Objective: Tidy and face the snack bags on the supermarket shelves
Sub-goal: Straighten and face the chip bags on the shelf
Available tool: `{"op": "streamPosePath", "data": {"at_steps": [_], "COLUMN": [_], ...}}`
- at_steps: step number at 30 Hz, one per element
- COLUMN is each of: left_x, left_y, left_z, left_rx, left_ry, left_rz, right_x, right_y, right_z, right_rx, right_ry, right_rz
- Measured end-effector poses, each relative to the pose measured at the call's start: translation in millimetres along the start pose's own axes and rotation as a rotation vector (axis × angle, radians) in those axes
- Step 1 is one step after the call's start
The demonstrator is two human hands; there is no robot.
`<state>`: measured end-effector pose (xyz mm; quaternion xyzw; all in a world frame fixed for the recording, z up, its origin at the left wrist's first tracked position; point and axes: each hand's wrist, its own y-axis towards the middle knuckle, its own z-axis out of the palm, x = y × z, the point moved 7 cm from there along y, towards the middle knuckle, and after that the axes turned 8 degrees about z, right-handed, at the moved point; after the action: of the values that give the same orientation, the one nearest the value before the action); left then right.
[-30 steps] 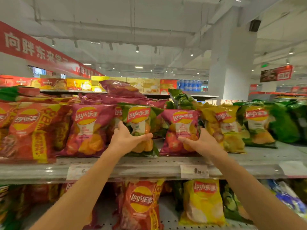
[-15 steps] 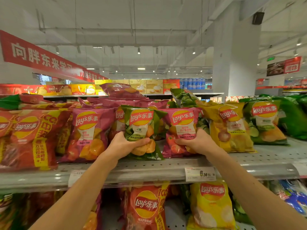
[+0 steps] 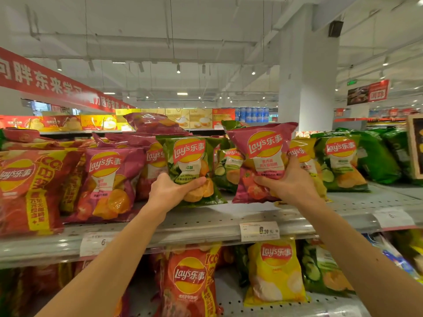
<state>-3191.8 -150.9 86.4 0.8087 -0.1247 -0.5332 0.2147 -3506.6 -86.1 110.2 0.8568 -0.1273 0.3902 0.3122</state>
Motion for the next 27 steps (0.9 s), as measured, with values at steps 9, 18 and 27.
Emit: {"op": "streamPosePath", "data": {"at_steps": [9,18,27], "left_x": [-29,-46,-34], "left_y": [14,10,0], "left_z": [102,136,72], "left_rx": [0.18,0.303,0.294], "left_ry": [0.056,0.126,0.258], "left_rz": [0.004,-0.047,0.102], "right_x": [-50,-61,-12], "right_y": [-13,-27,-39], "right_z": [-56,-65,-25], "right_rx": [0.029,0.052,0.034], "right_ry": [0.23,0.266,0.29], "right_rz": [0.107,0.128,0.034]}}
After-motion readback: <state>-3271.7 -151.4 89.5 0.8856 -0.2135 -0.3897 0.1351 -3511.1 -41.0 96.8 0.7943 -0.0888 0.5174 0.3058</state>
